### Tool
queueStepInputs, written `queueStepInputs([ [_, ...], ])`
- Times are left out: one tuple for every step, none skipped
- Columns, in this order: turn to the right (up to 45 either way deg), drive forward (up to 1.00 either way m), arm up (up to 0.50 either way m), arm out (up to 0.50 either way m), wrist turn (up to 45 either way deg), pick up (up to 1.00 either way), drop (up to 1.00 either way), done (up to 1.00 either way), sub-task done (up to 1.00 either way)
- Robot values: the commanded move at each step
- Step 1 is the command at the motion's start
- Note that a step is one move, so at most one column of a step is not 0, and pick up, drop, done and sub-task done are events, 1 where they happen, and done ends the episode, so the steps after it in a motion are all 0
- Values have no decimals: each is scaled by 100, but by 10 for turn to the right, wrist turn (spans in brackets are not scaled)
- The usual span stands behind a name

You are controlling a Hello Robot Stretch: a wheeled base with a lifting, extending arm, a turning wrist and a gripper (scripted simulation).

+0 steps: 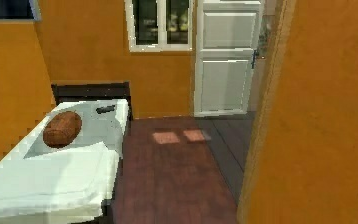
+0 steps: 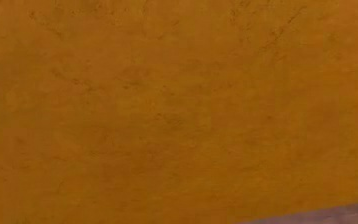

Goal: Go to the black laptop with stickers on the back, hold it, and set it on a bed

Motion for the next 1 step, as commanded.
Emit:
queueStepInputs([
  [0,75,0,0,0,0,0,0,0],
])
